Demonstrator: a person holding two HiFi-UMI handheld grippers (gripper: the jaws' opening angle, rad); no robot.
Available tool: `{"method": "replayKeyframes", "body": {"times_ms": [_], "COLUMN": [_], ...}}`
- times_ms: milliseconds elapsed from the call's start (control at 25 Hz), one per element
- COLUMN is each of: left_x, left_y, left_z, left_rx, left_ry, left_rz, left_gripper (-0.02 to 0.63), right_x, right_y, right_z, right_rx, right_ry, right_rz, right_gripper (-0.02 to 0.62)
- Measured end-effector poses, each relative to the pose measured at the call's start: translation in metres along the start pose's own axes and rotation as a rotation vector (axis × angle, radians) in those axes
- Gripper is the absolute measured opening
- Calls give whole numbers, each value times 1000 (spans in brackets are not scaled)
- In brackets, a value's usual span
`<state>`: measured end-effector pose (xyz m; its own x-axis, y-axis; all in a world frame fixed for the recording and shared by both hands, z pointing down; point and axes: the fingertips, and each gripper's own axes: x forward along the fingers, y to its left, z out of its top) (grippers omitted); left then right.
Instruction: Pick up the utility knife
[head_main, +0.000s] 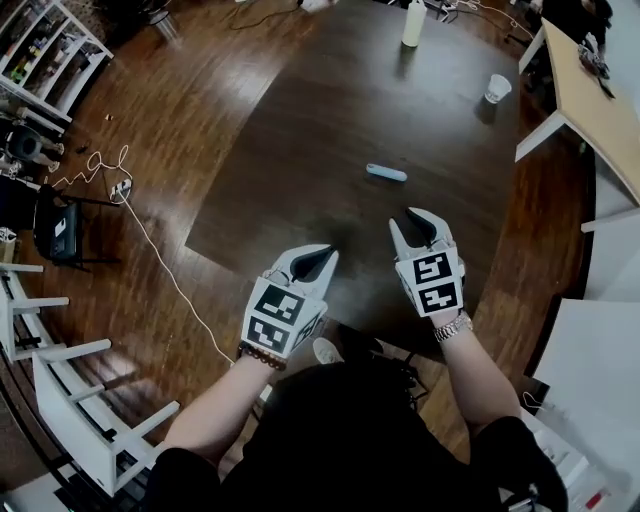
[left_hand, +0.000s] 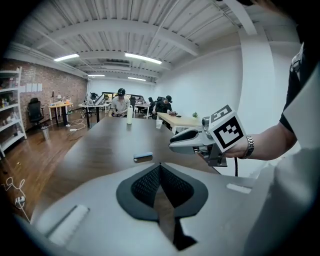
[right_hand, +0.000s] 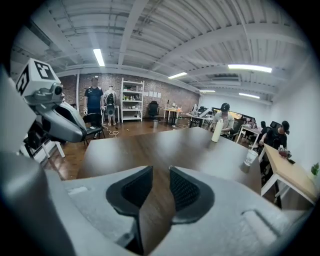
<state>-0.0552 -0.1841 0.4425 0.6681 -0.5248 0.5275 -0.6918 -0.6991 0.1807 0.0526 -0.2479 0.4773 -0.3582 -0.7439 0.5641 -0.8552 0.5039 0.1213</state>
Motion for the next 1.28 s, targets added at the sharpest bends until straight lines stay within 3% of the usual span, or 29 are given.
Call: {"method": "replayKeyframes", "body": {"times_ms": [360,760,1040,1160,1280], "left_x": [91,135,142,140,136], "left_y": [31,62,66,66,63], "left_z": [-2,-15,-27,-29,-27], "left_rx": [-53,-54,-89,-88,-89], "left_ry": [120,199,236,237,237], "left_rz": [-13,7,2,7,4], "left_gripper": [17,17,17,17,17], "right_x": [97,166,182,180,176], "right_y": [-61,-72,-74,-70,-67], "right_z": [-47,-75,-77,-80,-80], "right_rx": [-71,-135,-145,-179,-185], "right_ry": [113,173,181,200,216], "right_rz": [55,131,146,141,141], "right_gripper": [140,187,185,116,101]}}
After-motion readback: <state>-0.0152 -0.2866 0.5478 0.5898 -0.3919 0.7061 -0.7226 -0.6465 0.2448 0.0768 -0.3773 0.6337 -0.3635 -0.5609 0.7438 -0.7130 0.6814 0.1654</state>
